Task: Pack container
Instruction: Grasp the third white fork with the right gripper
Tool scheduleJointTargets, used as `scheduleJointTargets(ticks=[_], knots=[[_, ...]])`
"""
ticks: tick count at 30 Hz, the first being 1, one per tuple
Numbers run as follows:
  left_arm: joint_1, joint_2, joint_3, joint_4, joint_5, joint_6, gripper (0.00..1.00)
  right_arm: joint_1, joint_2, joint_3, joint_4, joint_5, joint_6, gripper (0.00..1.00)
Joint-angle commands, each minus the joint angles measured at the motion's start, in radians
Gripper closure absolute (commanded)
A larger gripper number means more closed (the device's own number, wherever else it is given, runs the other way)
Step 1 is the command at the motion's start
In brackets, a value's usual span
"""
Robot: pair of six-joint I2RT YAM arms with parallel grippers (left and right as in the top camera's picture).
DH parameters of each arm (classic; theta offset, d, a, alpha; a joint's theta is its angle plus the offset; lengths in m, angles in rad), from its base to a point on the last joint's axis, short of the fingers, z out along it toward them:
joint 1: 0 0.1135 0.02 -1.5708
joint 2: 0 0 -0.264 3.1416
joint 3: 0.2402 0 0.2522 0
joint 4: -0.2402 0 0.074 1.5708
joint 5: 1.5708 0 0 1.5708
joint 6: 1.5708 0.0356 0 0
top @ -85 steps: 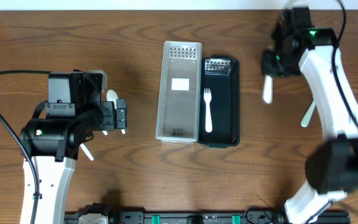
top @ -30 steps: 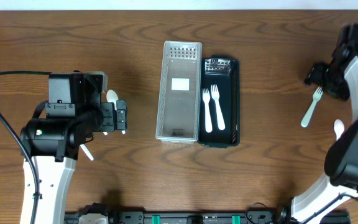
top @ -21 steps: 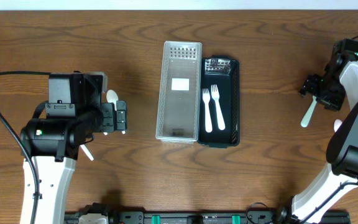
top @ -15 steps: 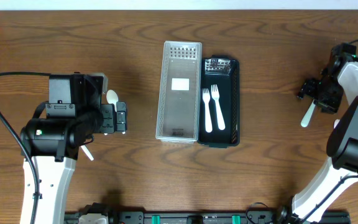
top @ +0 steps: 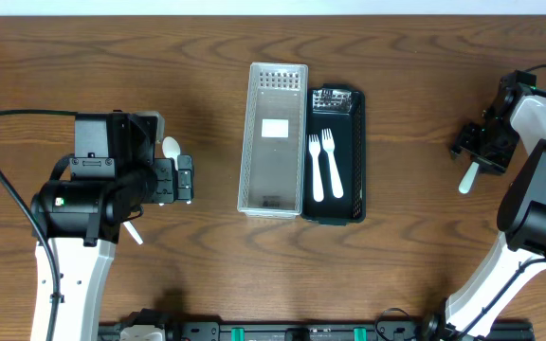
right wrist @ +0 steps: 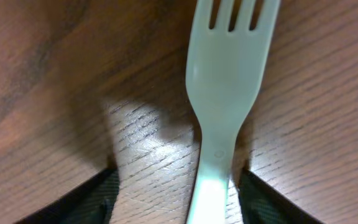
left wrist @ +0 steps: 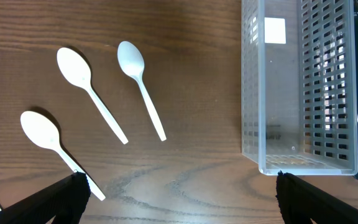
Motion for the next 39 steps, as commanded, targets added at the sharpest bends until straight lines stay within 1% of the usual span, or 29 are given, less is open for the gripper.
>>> scheduleJointTargets(ticks=[1,10,22,26,31,32,37,39], knots=[[0.004,-0.003,0.022,-0.003,-0.012,0.003,0.02,-0.008,0.025,-0.003,0.010,-0.007,-0.002,0.43],[0.004,-0.003,0.023,-0.004,-0.012,0.003,0.02,-0.008,0.025,-0.003,0.058,-0.007,-0.002,0.43],[0.004,-0.003,0.022,-0.011,-0.012,0.003,0.02,-0.018,0.026,-0.006,0.082,-0.007,-0.003,0.47],[0.004,-0.003,0.023,-0.011,-0.012,0.003,0.02,-0.032,0.026,-0.031,0.097,-0.007,-0.003,0.55],[0.004,-0.003,0.022,-0.011,-0.012,0.003,0.02,-0.048,0.026,-0.062,0.115,-0.007,-0.002,0.62],[0.004,-0.003,0.022,-0.011,-0.012,0.003,0.02,-0.051,0.026,-0.064,0.115,-0.007,-0.002,0.64],[0.004,-0.003,0.023,-0.011,-0.012,0.003,0.02,-0.053,0.026,-0.067,0.114,-0.007,-0.002,0.84],[0.004,-0.003,0.022,-0.011,-0.012,0.003,0.02,-0.053,0.026,-0.067,0.114,-0.008,0.001,0.86]])
